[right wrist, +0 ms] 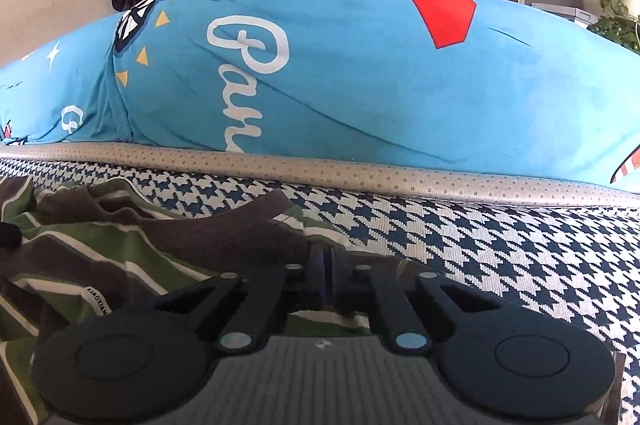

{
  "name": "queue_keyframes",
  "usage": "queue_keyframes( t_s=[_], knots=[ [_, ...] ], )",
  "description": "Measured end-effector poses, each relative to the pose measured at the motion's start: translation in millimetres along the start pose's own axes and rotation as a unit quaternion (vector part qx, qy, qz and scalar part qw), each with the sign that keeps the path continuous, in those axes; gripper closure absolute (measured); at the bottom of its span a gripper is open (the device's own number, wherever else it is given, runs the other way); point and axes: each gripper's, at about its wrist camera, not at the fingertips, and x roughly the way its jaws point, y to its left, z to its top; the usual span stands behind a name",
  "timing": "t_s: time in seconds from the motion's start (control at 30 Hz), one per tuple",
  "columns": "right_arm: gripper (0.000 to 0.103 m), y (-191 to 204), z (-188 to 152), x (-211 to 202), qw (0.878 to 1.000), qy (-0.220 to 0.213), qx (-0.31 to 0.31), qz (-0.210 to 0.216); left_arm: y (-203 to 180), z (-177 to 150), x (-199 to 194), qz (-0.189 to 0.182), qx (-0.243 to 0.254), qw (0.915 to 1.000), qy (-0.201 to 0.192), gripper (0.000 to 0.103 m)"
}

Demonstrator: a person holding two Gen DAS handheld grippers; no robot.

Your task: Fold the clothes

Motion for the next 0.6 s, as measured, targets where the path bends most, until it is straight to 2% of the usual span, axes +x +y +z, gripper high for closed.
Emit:
queue_keyframes(
  t_s=[0.3, 0.37, 0.47, 0.6],
  knots=[
    [0.101, -7.0, 13.9, -13.2, 0.998, -0.041, 0.022, -0.052, 0.9, -0.5, 4.9, 0.010, 0.001, 0.9999, 0.007, 0.002],
    [0.101, -13.2, 18.1, -16.8, 0.995, -0.053, 0.033, -0.080, 1.2, -0.2, 4.8, 0.012, 0.000, 0.9999, 0.008, 0.002],
    [0.101, -25.2, 19.0, -12.8, 0.990, -0.034, 0.055, -0.124, 2.0, -0.3, 6.3, 0.019, -0.002, 0.9997, 0.012, 0.000],
    [0.101, -25.8, 16.8, -12.8, 0.994, -0.030, 0.055, -0.093, 4.4, 1.6, 5.5, 0.019, -0.008, 0.9998, 0.004, 0.000]
  ],
)
